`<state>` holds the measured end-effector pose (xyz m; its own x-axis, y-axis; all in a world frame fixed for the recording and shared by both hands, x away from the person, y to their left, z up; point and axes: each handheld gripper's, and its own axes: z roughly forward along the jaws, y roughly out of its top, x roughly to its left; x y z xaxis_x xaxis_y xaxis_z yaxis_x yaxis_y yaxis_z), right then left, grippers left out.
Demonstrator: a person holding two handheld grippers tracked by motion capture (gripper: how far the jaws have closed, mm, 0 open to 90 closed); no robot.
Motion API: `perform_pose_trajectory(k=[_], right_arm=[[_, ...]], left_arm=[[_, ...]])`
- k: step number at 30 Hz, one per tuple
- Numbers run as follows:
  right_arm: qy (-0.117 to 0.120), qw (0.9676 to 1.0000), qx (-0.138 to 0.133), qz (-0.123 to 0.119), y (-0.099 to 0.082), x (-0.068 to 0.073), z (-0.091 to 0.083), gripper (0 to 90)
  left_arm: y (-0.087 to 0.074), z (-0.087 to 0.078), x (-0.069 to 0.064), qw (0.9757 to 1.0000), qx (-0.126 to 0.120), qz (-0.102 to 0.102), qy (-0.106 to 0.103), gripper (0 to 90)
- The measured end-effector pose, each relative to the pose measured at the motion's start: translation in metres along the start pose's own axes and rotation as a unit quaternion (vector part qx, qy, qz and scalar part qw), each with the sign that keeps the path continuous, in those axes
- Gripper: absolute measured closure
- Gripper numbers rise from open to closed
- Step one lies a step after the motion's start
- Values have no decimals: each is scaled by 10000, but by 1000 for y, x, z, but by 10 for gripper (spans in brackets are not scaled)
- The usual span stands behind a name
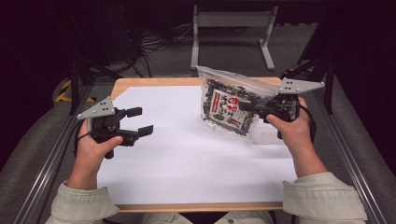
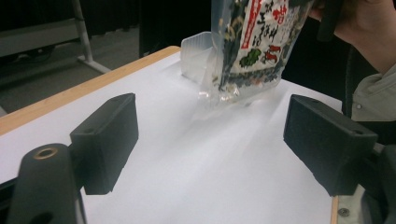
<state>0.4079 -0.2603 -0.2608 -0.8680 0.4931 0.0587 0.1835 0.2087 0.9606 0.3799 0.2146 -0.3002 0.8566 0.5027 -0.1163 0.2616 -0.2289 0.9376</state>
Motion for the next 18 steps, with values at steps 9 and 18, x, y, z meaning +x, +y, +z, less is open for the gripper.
perform_pose_trajectory(k=[9,18], right_arm=[[-406,9989,-192,111,11,-16,-19,762],[-722,9967,-330,186,22,-32,-35,762]], left_arm=[[-3,0,2,10000,61,-5,23,169],[-6,0,4,9998,139,-86,72,155]])
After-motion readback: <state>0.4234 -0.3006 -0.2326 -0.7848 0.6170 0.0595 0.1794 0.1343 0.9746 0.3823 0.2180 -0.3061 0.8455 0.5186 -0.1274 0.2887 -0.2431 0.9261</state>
